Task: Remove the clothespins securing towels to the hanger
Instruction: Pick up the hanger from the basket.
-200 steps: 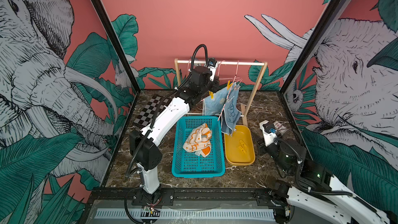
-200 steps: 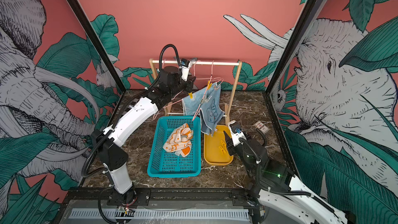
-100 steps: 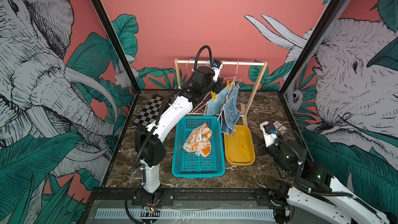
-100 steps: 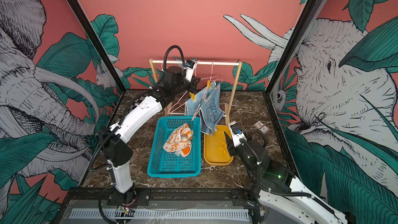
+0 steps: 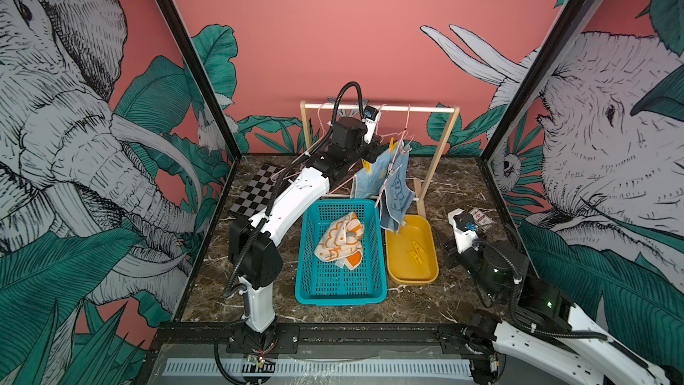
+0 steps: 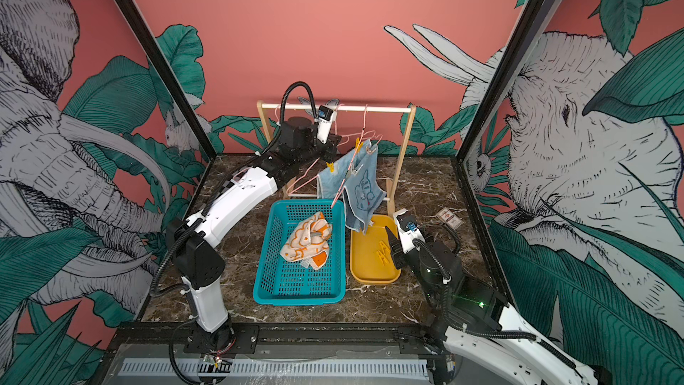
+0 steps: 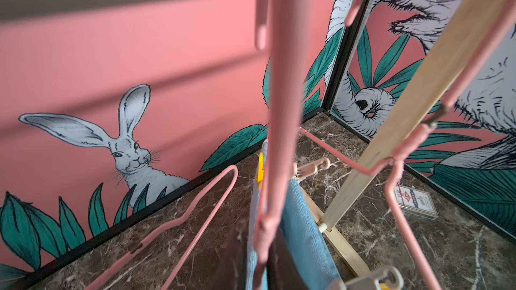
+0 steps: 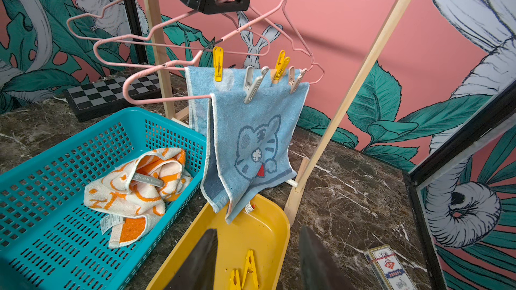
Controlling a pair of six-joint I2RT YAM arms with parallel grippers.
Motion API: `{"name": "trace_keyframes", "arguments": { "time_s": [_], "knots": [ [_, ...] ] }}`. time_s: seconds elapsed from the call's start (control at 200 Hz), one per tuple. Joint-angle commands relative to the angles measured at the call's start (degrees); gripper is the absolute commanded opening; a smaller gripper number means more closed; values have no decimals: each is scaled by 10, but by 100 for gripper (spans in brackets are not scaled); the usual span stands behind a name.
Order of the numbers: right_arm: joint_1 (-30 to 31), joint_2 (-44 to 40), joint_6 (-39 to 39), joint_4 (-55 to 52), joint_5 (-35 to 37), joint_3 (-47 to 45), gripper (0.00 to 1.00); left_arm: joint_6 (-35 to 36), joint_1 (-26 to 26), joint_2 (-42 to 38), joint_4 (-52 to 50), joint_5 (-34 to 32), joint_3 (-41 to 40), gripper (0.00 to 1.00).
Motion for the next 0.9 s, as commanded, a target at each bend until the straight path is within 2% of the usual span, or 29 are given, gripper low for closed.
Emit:
{"name": "trace_keyframes", "arguments": {
  "time_s": [0.0,0.27,0.895],
  "knots": [
    [-3,-1,8,13,-2,-7,47,0,3,-48,26,-9,-16,19],
    [-3,0,12,18,-3,-9,47,-5,3,-48,28,10,-10,19],
    [-3,2,11,6,-7,-6,46,-5,3,-45,27,20,4,0]
  ]
}}
